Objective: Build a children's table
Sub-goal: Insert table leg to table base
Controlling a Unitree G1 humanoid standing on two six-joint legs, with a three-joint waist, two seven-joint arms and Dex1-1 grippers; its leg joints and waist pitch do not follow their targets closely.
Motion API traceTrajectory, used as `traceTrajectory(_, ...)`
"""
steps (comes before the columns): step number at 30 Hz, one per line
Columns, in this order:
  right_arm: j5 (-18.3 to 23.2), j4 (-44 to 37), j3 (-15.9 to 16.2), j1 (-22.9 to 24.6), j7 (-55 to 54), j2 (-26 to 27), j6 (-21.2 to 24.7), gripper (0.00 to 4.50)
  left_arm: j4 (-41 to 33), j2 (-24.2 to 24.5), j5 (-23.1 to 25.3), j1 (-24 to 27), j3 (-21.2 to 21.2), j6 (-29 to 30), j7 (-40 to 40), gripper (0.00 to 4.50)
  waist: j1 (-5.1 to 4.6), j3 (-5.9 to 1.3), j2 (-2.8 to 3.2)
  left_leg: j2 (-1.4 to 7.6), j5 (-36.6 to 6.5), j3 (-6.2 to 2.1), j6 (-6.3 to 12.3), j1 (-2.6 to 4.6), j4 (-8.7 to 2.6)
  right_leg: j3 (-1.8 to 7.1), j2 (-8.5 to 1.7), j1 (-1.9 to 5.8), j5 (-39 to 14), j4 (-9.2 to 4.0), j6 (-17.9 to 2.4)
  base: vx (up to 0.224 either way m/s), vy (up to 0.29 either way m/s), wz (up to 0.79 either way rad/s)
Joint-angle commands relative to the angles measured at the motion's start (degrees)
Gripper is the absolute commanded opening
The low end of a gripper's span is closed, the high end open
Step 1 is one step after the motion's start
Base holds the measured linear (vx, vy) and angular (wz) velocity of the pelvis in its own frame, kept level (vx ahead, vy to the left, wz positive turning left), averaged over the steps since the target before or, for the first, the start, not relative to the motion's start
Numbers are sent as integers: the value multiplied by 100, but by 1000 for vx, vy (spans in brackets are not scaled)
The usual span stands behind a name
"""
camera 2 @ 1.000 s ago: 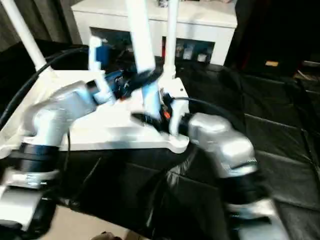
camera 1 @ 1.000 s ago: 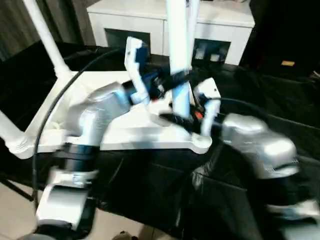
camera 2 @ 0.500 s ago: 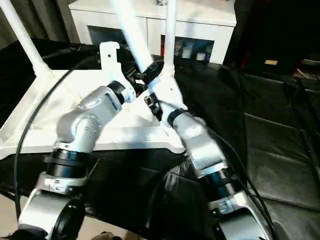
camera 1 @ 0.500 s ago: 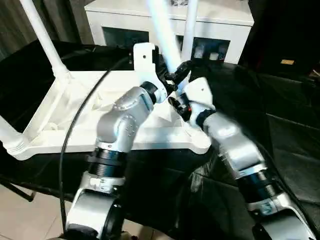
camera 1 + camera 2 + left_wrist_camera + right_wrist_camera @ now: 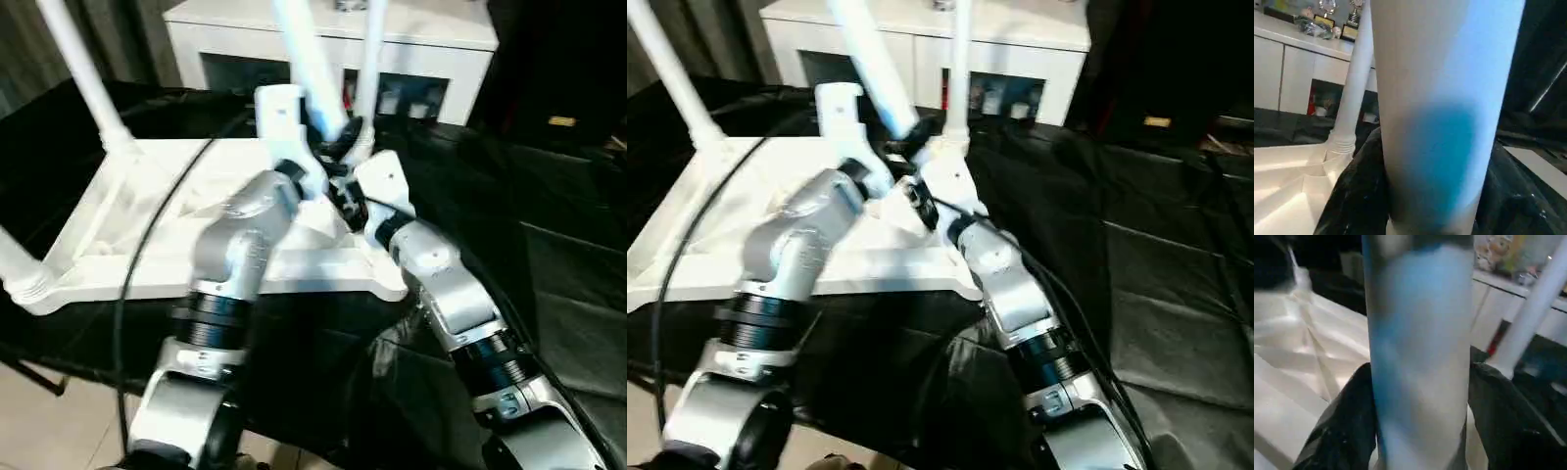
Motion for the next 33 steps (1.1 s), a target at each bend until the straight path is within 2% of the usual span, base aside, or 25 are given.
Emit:
traceTrajectory(1,256,-258,-306,-106,208,-74,-75,309,-163,202,-148,71,13,208,-420,189,9,-490,-32,186,-677,-56,328,69,-414,230,-378,387,-679,-357,-1280,0,0,0)
traceTrajectory(2,322,-270,-329,-113,291,-86,-60,315,-187,241,-179,75,-6,238,-515,189,8,-485,-35,195,-658,-57,323,62,-418,231,-371,380,-668,-355,-1295,0,0,0)
traceTrajectory(4,1165,-565,-636,-148,1151,-223,465,332,-417,652,-581,120,-127,681,-1419,189,21,-487,-41,200,-681,-60,375,74,-420,233,-377,395,-640,-327,-1330,0,0,0)
traceTrajectory(5,1351,-637,-702,-154,1339,-258,592,338,-464,742,-663,128,-152,771,-1610,188,18,-478,-41,187,-694,-46,436,91,-418,234,-363,388,-631,-330,-1354,0,0,0)
traceTrajectory(6,1563,-728,-767,-158,1575,-311,740,341,-511,846,-730,138,-185,838,-1815,188,30,-489,-27,211,-638,-64,444,85,-422,232,-370,388,-591,-312,-1367,0,0,0)
traceTrajectory(7,1965,-984,-750,-116,2365,-704,1018,341,-703,1204,-926,185,-319,938,-2524,188,25,-474,-23,222,-623,-54,439,86,-425,231,-370,369,-565,-326,-1408,0,0,0)
traceTrajectory(8,2128,-1100,-725,-86,2704,-888,1164,341,-797,1349,-1026,207,-370,981,-2834,188,48,-491,-27,215,-602,-63,462,97,-419,225,-363,408,-521,-304,-1416,0,0,0)
traceTrajectory(9,2206,-1149,-716,-73,2877,-976,1235,341,-837,1418,-1075,213,-393,1000,-2988,188,51,-483,-18,227,-569,-61,478,97,-421,231,-359,395,-479,-292,-1431,0,0,0)
traceTrajectory(11,2486,-1517,-429,144,3827,-1559,1623,341,-1078,1648,-1541,171,-297,1244,-3616,188,65,-473,-11,230,-564,-44,479,92,-414,237,-368,391,-430,-295,-1498,0,0,0)
traceTrajectory(13,2476,-1595,-297,227,4138,-1781,1665,341,-1140,1731,-1756,125,-229,1385,-3870,188,84,-457,-11,228,-670,-37,434,101,-420,241,-375,382,-622,-316,-1509,0,0,0)
traceTrajectory(16,2491,-1675,-164,310,4444,-1980,1811,341,-1115,1923,-1816,44,-268,1482,-4226,188,73,-433,-33,208,-943,-39,274,107,-431,239,-392,378,-1322,-397,-1362,0,0,0)
traceTrajectory(17,2511,-1710,-126,330,4515,-2026,1869,325,-1055,1963,-1801,0,-272,1501,-4285,188,63,-432,-41,206,-990,-45,218,106,-437,239,-387,373,-1486,-407,-1302,0,0,0)
traceTrajectory(22,2677,-1830,-37,328,4687,-2138,2139,297,-925,2123,-1835,-85,-359,1531,-4577,188,58,-416,-34,198,-1076,-56,130,107,-441,242,-383,344,-1920,-446,-1094,0,0,0)
traceTrajectory(25,2696,-1849,-30,311,4732,-2130,2208,266,-925,2144,-1846,-90,-368,1565,-4641,188,63,-434,-23,204,-996,-65,114,98,-439,238,-376,345,-1815,-431,-1105,0,0,0)
traceTrajectory(28,2681,-1858,-39,299,4752,-2082,2261,244,-885,2141,-1801,-100,-370,1568,-4721,188,66,-445,-39,201,-930,-61,122,89,-434,237,-372,351,-1643,-416,-1144,0,0,0)
traceTrajectory(33,2655,-1842,-39,287,4701,-2037,2275,237,-826,2144,-1752,-94,-374,1521,-4694,188,74,-469,-30,204,-754,-60,174,76,-421,236,-374,364,-1277,-374,-1254,0,0,0)
